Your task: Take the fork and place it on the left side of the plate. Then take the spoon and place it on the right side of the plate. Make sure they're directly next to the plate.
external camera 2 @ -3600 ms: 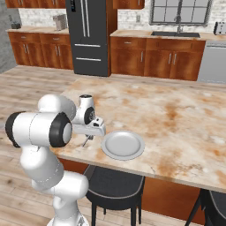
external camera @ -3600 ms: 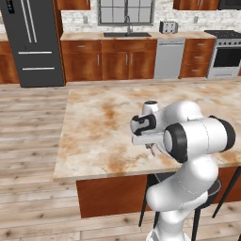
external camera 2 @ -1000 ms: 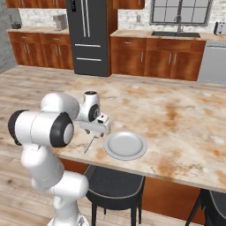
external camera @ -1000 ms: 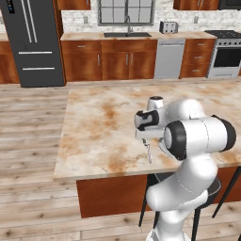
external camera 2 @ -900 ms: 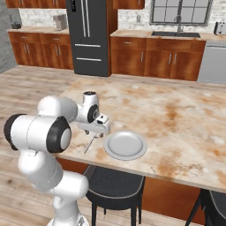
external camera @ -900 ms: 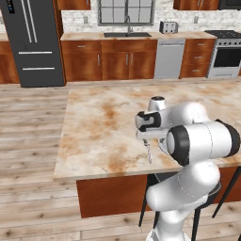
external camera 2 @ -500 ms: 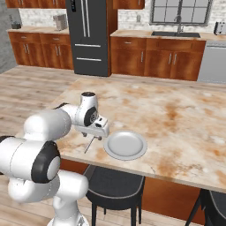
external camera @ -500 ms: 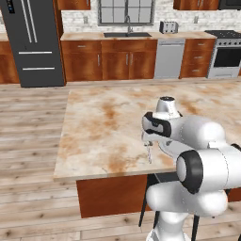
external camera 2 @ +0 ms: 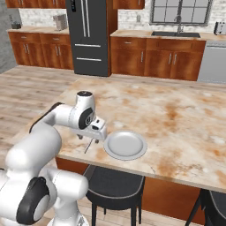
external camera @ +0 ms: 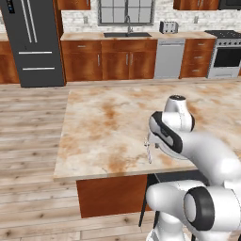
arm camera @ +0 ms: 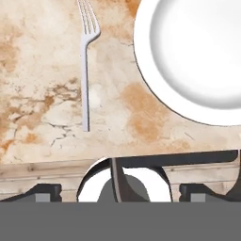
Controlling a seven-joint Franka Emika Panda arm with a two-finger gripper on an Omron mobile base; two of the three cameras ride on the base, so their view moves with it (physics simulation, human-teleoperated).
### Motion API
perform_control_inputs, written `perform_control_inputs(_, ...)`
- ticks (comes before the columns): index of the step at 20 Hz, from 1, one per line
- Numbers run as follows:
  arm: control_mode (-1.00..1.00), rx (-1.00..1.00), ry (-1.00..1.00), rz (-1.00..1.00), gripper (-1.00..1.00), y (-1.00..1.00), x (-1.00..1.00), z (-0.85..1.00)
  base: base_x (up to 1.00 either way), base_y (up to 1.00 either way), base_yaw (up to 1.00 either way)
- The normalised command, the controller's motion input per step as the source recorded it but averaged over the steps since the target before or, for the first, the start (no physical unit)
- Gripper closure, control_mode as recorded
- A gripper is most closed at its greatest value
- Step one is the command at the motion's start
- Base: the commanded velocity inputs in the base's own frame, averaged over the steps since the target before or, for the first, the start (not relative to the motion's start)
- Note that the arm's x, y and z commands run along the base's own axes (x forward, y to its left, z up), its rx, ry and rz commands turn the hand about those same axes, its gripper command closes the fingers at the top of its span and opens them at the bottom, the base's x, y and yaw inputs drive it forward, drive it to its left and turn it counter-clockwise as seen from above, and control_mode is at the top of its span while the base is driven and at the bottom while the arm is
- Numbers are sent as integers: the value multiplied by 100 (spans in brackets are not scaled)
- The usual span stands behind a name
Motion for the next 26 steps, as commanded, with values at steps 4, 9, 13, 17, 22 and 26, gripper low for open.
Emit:
perform_control_inputs(4,-100,2,-5,1,-100,2,-32,1,0,0,0)
perform_control_inputs(9,-100,0,0,0,-100,0,0,0,0,0,0)
perform_control_inputs(13,-100,0,0,0,-100,0,0,0,0,0,0)
perform_control_inputs(17,100,0,0,0,-100,0,0,0,0,0,0)
perform_control_inputs(22,100,0,0,0,-100,0,0,0,-15,0,0)
perform_control_inputs(26,100,0,0,0,-100,0,0,0,-83,0,-6)
